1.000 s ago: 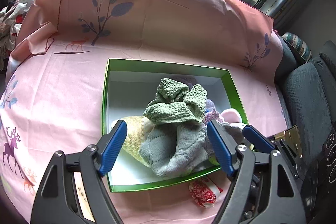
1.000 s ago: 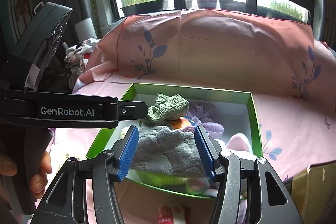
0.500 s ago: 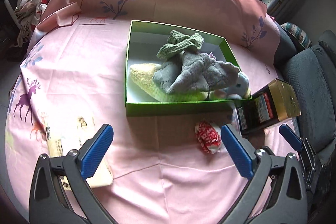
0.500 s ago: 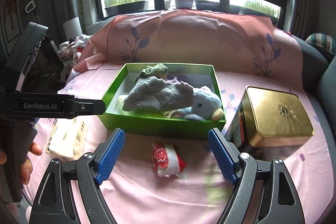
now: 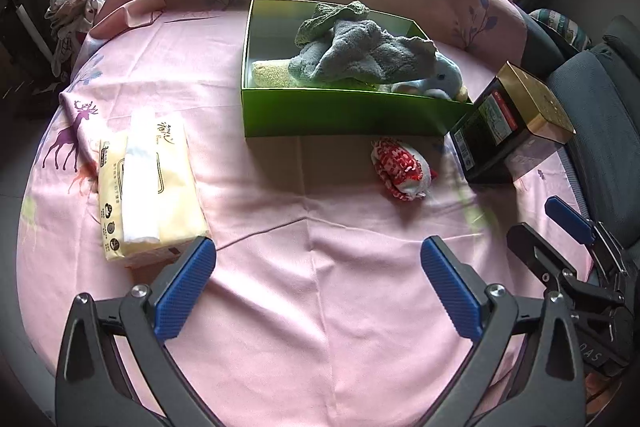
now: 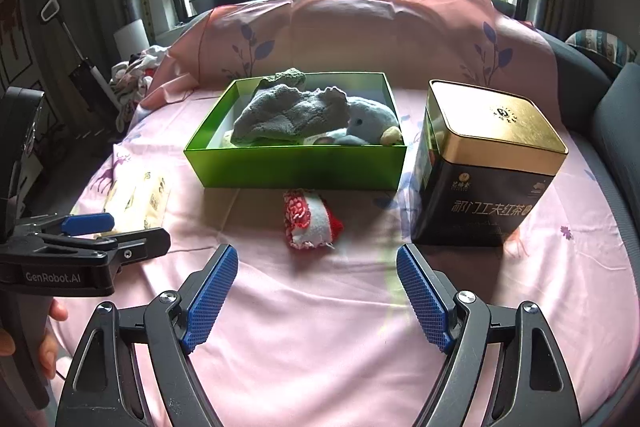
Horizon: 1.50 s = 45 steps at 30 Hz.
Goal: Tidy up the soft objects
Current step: 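Move the left gripper to the red-and-white knitted item, then grasp the red-and-white knitted item with the left gripper and lift it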
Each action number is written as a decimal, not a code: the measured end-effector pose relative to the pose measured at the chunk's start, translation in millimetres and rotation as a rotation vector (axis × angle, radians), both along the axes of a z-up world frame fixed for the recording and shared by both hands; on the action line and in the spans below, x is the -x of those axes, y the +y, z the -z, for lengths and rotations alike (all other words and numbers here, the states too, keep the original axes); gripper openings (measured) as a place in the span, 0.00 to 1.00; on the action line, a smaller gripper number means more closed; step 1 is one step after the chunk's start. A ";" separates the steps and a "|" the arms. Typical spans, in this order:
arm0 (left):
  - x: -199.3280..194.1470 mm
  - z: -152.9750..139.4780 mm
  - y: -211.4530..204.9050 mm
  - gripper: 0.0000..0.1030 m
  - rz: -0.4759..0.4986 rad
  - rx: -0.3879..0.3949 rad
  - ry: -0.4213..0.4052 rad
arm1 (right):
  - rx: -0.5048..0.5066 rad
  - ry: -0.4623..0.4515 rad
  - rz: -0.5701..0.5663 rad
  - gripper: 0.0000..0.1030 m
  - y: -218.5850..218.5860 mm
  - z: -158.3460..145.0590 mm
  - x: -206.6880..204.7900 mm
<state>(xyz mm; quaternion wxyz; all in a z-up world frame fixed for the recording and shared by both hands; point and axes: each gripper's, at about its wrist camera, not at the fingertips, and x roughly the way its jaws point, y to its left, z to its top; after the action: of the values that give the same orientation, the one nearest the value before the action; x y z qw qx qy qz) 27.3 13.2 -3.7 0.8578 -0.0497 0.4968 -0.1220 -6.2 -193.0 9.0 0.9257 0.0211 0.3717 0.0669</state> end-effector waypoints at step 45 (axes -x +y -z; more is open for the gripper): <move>-91.9 53.9 -82.3 0.86 0.231 0.132 0.107 | -0.088 0.099 -0.074 0.80 -0.3 84.9 -62.4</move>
<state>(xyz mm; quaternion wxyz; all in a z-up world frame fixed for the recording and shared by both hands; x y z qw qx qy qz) 119.2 -69.1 -57.6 0.8053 -0.0549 0.5350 -0.2497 56.2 -193.3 -75.8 0.9012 0.0514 0.4143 0.1160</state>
